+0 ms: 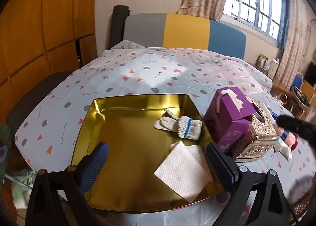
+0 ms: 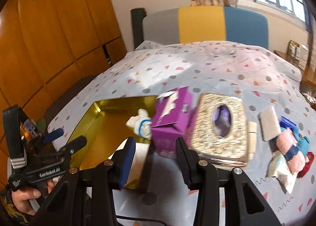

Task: Organize soft objects
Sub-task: 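Return both tools to the items and grasp the beige rolled cloth with the right tool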

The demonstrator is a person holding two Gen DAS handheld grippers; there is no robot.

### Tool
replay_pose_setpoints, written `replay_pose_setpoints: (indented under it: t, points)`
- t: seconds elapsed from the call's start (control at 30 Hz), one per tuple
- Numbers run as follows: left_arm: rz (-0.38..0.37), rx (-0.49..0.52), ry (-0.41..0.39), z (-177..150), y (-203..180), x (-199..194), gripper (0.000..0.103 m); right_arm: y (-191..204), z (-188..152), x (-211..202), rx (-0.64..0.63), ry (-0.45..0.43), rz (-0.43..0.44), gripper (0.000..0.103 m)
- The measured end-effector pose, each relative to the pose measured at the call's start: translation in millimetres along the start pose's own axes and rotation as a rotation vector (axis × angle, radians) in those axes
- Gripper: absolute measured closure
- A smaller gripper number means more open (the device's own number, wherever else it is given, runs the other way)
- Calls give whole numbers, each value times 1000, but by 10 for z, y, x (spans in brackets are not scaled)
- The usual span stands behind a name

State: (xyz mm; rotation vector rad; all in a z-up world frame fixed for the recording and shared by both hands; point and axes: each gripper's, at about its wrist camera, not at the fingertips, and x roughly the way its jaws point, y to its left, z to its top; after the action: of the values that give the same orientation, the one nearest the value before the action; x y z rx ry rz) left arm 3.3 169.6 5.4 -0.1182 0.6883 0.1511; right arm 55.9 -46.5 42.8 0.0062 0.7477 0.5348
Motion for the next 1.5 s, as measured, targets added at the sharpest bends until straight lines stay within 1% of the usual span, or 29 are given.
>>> replay_pose_setpoints:
  t: [0.1, 0.3, 0.33, 0.4, 0.5, 0.6, 0.67, 0.77, 0.83, 0.87, 0.93, 0.97, 1.0, 1.07, 1.13, 1.2, 1.23, 1.27, 1.33, 1.37, 1.43, 1.5]
  points:
    - [-4, 28, -5, 0, -92, -16, 0, -205, 18, -132, 45, -37, -31, 61]
    - [-22, 82, -1, -13, -248, -29, 0, -635, -2, -356, 136, -81, -103, 61]
    - [-28, 94, -4, -7, -277, -36, 0, -725, -11, -393, 155, -89, -117, 61]
    - [-67, 121, -17, 36, -338, -74, 0, -896, -33, -449, 189, -95, -149, 61]
    - [-134, 159, -39, 148, -437, -166, 0, -1194, -67, -544, 246, -106, -215, 61]
    - [-155, 197, -59, 306, -573, -225, 0, -1590, -96, -674, 327, -127, -315, 61]
    - [-173, 217, -63, 400, -681, -246, 1, -1824, -119, -745, 377, -145, -367, 61]
    - [-226, 273, -71, 549, -906, -278, 1, -2208, -195, -824, 448, -158, -464, 60]
    - [-295, 350, -60, 635, -1168, -294, 2, -2438, -271, -830, 485, -151, -517, 60]
    - [-319, 370, -56, 669, -1262, -293, 3, -2567, -321, -824, 511, -149, -534, 60]
    - [-405, 427, -33, 751, -1556, -278, 5, -2771, -416, -791, 546, -142, -554, 60]
    - [-424, 446, -26, 792, -1675, -266, 5, -2835, -453, -767, 557, -138, -560, 60]
    - [-436, 462, -18, 838, -1802, -244, 5, -2889, -483, -722, 570, -134, -557, 60]
    - [-480, 468, 10, 922, -2017, -188, 5, -3046, -595, -647, 647, -94, -488, 60]
    - [-508, 462, 15, 958, -2155, -154, 5, -3115, -608, -588, 690, -62, -335, 60]
    - [-517, 452, 14, 958, -2230, -118, 5, -3062, -520, -514, 650, -28, -235, 60]
    - [-529, 436, 28, 948, -2239, -86, 5, -3017, -457, -455, 616, -8, -194, 60]
    - [-538, 426, 39, 923, -2235, -67, 5, -2948, -373, -350, 578, 24, -133, 60]
    - [-535, 411, 62, 871, -2198, -13, 5, -2863, -256, -153, 550, 69, -58, 60]
    - [-530, 407, 67, 846, -2171, 0, 5, -2821, -199, 11, 542, 108, -22, 61]
    - [-526, 386, 85, 815, -2102, 55, 5, -2792, -118, 338, 546, 172, 6, 61]
    - [-520, 370, 94, 793, -2028, 86, 5, -2818, -75, 592, 557, 219, 1, 61]
